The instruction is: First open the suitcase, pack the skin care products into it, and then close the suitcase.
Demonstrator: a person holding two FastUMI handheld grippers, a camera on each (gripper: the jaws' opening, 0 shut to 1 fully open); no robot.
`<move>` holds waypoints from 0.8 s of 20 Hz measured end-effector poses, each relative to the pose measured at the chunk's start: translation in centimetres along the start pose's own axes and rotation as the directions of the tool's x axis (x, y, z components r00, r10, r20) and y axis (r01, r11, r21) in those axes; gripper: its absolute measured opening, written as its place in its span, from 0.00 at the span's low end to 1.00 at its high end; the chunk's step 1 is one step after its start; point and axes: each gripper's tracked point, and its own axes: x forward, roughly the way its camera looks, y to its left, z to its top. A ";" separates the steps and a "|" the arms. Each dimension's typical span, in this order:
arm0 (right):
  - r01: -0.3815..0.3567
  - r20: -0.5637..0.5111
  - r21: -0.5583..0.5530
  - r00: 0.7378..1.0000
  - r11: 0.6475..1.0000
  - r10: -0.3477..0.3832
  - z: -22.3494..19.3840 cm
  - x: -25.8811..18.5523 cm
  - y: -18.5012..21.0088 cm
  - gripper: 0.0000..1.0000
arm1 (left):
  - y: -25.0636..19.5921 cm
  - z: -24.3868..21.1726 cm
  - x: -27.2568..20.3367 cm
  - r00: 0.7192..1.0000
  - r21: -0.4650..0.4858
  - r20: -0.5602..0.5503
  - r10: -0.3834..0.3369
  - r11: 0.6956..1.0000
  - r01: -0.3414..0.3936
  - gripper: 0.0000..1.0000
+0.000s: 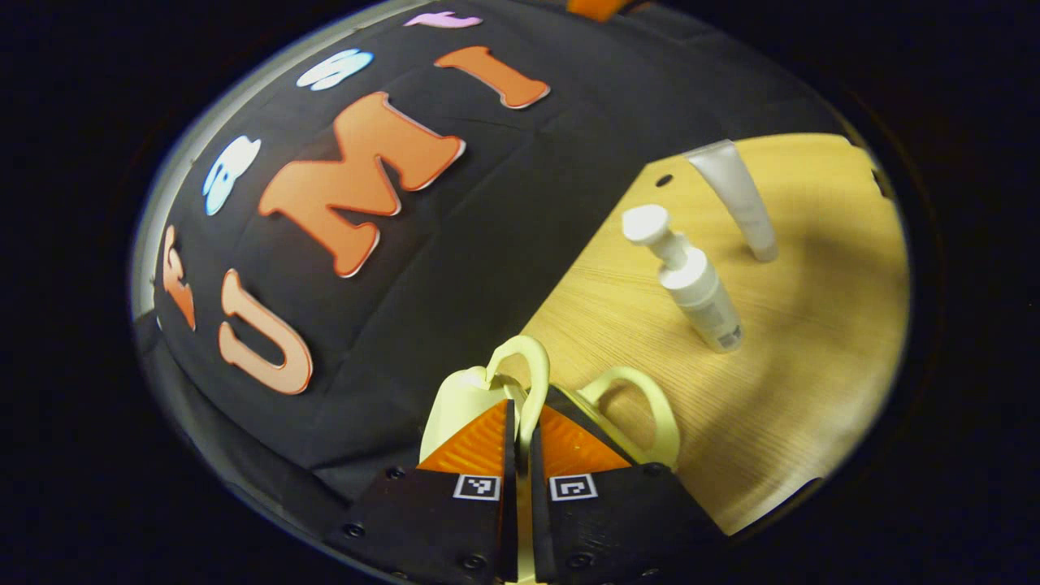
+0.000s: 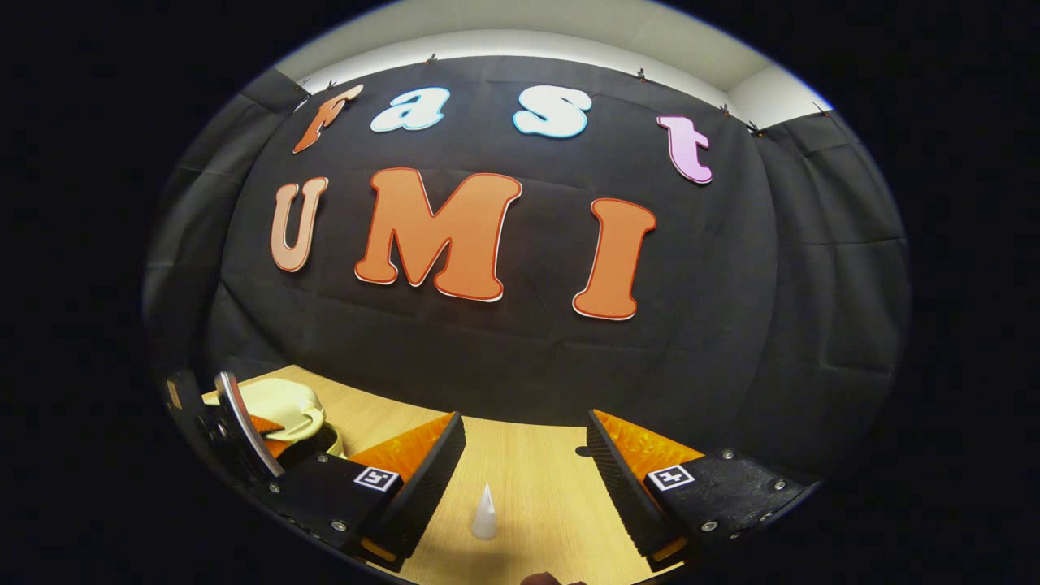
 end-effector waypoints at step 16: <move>-0.034 0.011 -0.024 0.999 0.999 0.035 2.3 2.3 5.1 0.95 | 9.3 -1.0 -2.3 0.982 -0.265 0.031 0.186 0.949 -0.171 0.07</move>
